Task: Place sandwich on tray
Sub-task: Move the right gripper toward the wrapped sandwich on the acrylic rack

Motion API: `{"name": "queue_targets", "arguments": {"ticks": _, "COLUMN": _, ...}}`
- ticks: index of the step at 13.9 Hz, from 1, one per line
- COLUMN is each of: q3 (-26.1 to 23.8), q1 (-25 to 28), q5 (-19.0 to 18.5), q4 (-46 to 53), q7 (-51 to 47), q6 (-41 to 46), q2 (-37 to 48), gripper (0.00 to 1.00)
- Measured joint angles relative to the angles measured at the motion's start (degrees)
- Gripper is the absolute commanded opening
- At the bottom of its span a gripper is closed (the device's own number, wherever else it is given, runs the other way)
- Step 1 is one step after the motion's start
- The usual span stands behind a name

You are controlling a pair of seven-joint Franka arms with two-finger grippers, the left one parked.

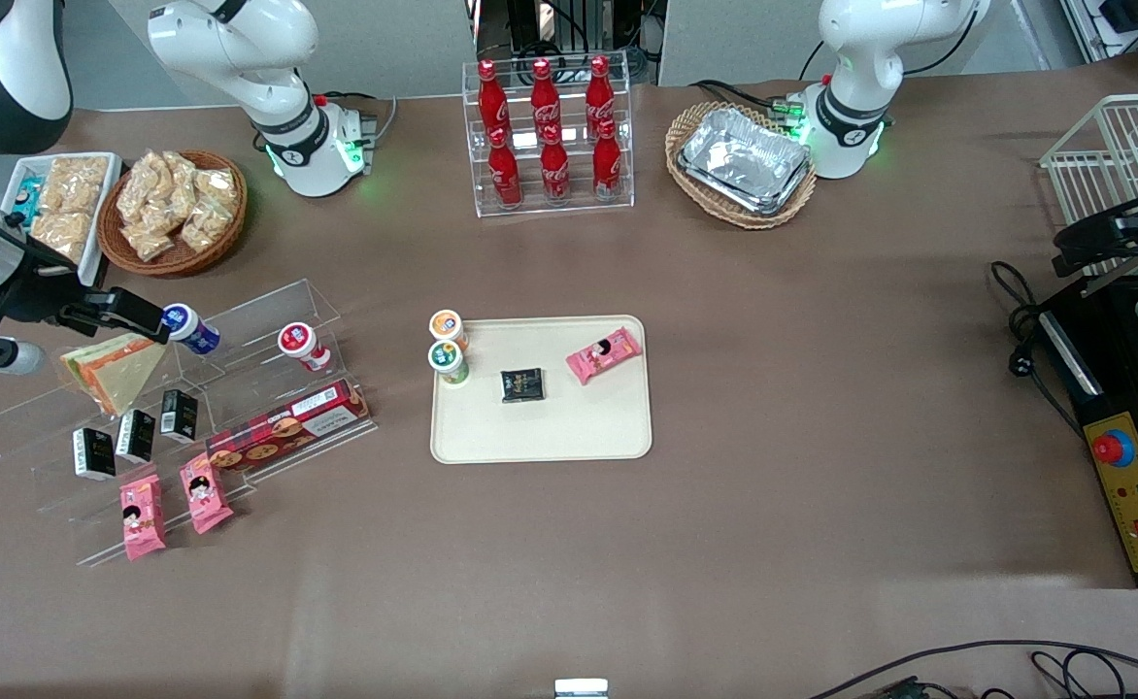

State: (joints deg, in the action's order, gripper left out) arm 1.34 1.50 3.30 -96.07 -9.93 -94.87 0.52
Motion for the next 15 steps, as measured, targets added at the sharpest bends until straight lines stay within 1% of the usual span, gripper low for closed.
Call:
{"name": "queue_targets", "arguments": {"ticks": 11, "q3": 0.13, "q1": -0.09, "q5": -0.01, "q4": -0.04, "q7": 0.00, "q6": 0.63, "q2": -0.73, "gripper": 1.00}}
{"name": "queue_targets", "arguments": {"ticks": 15, "q3": 0.20, "q1": -0.17, "q5": -2.78, "q4": -0.03, "q7": 0.02, "q6": 0.63, "q2": -0.68, "gripper": 1.00}}
